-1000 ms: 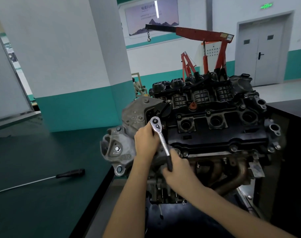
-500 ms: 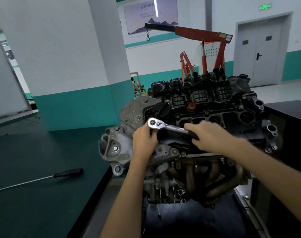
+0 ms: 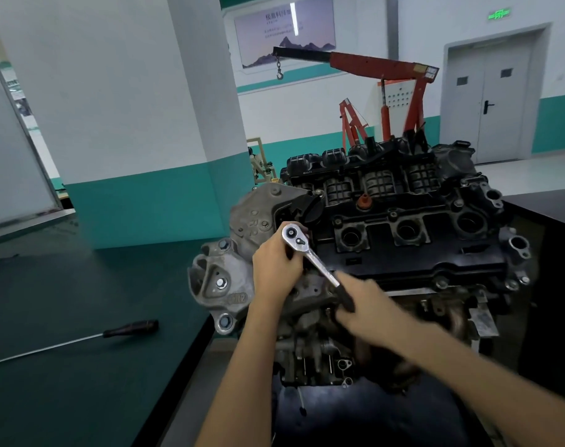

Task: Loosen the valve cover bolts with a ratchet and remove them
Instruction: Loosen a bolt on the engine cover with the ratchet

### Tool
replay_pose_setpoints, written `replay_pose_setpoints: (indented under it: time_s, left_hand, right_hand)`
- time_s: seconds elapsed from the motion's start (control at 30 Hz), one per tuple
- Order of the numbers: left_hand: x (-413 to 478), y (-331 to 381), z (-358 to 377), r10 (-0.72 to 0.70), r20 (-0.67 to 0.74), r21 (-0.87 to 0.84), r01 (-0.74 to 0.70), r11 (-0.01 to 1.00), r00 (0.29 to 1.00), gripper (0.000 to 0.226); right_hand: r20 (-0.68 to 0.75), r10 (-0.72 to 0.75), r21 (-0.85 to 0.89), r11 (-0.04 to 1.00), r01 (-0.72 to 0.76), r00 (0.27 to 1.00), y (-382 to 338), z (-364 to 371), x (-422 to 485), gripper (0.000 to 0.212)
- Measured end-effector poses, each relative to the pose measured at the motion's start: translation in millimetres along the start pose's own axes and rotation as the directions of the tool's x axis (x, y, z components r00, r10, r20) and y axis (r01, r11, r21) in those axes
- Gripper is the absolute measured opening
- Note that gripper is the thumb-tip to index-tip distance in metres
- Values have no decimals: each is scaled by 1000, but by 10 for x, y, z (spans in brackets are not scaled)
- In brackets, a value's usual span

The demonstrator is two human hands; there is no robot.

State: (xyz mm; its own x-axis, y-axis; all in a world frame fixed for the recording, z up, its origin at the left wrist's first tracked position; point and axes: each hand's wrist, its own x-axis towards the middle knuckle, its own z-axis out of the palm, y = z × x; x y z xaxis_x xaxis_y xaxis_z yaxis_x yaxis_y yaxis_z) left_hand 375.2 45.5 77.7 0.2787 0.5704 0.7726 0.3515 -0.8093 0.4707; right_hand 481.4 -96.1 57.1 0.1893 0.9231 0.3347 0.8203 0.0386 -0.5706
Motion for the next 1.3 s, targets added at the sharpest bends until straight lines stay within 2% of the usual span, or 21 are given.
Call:
replay_pose_setpoints:
  time_s: [0.07, 0.13, 0.17, 0.23, 0.3, 0.37, 0.4, 0.47, 0.53, 0.63, 0.73, 0.8, 0.9, 1.0, 1.07, 1.13, 1.2, 1.3]
  left_hand:
    - [9, 8, -10, 32, 19, 29, -33, 999, 999, 23]
    - [9, 11, -5, 43, 13, 82, -44, 996, 999, 14]
    - [7, 12, 0, 35, 0, 93, -34, 995, 999, 12]
    - [0, 21, 18, 2, -31, 86, 0, 996, 1000, 10]
    - [-7, 48, 31, -27, -41, 100, 31, 994, 999, 9]
    - [-2, 55, 45, -35, -38, 135, 40, 990, 999, 10]
    - [2, 49, 47, -34, -36, 145, 39, 989, 999, 11]
    - [15, 32, 46, -56, -18, 133, 58, 989, 998, 12]
    - [23, 8, 45, -92, -1, 103, 92, 990, 996, 9]
    - [14, -2, 37, -106, 22, 67, 105, 992, 994, 6]
    - [25, 3, 9, -91, 27, 40, 90, 995, 995, 5]
    - [38, 17, -8, -37, 42, 32, 36, 999, 998, 9]
    - [37, 47, -16, -7, 41, 83, 4, 997, 999, 8]
    - [23, 44, 2, -38, 21, 112, 35, 993, 999, 14]
    - [8, 60, 13, -67, 9, 127, 65, 990, 998, 15]
    - [4, 58, 33, -71, 11, 154, 69, 986, 997, 18]
    - [9, 60, 39, -81, 7, 179, 78, 981, 997, 23]
    - [37, 34, 45, -112, 37, 214, 102, 971, 993, 19]
  right_hand:
    - [35, -37, -293, 955, 46, 999, 124, -416, 147, 32]
    - [61, -79, -543, 834, 100, 995, 161, -767, 307, 33]
    - [69, -105, -597, 793, 125, 992, 153, -864, 361, 32]
    - [32, -134, -616, 778, 125, 990, 145, -858, 359, 29]
    - [-46, -106, -515, 854, 67, 993, 138, -609, 212, 24]
    - [-88, -5, -188, 982, -12, 996, 66, -214, 3, 19]
    - [-85, 46, -22, 999, -48, 995, -8, -4, -68, 18]
    - [-134, 122, 184, 978, -96, 984, -184, 372, -106, 19]
    - [-212, 160, 273, 957, -99, 964, -343, 645, -86, 19]
    - [-205, 180, 302, 947, -113, 962, -365, 688, -59, 25]
    - [-92, 115, 130, 986, -103, 989, -147, 345, -56, 32]
    - [-30, 47, -68, 997, -49, 998, 29, -32, 0, 33]
    - [-3, -32, -472, 881, 27, 999, 202, -628, 227, 36]
    - [-18, -94, -569, 820, 67, 995, 200, -759, 307, 30]
    - [-88, -68, -461, 887, 20, 994, 190, -522, 174, 28]
    - [-124, 19, -114, 993, -33, 992, 86, -127, -26, 20]
    - [-143, 101, 187, 980, -74, 985, -114, 278, -131, 18]
    - [-243, 206, 378, 920, -103, 948, -377, 706, -111, 20]
